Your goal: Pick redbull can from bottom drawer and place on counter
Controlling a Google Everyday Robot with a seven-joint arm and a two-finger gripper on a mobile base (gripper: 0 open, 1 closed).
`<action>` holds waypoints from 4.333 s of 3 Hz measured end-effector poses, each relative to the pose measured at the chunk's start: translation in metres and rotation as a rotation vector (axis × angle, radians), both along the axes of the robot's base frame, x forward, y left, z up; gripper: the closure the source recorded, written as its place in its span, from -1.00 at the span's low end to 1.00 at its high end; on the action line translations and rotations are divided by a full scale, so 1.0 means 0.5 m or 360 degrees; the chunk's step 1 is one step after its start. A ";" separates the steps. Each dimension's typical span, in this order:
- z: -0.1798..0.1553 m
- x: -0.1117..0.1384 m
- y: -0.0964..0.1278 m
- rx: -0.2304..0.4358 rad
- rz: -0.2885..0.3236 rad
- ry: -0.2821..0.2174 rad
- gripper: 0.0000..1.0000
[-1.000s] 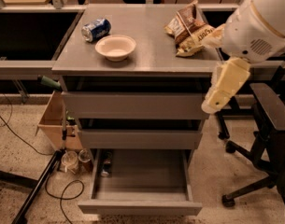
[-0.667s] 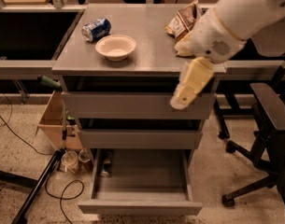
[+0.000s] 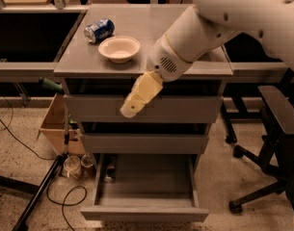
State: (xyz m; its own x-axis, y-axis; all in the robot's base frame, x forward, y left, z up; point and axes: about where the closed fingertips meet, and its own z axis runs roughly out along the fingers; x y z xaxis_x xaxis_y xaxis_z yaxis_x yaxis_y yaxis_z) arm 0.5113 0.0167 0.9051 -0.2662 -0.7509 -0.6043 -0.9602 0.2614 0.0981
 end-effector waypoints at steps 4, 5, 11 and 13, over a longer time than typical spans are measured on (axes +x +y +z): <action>-0.170 0.061 0.185 0.0026 -0.0293 0.0301 -1.00; -0.280 0.052 0.147 -0.0094 -0.0503 0.0439 -1.00; -0.995 0.068 0.132 0.0617 -0.0974 0.0854 -1.00; -1.005 0.078 0.139 0.0643 -0.0974 0.0862 -1.00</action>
Offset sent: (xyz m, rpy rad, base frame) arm 0.0412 0.1394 -0.1164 0.1358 0.2636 -0.1942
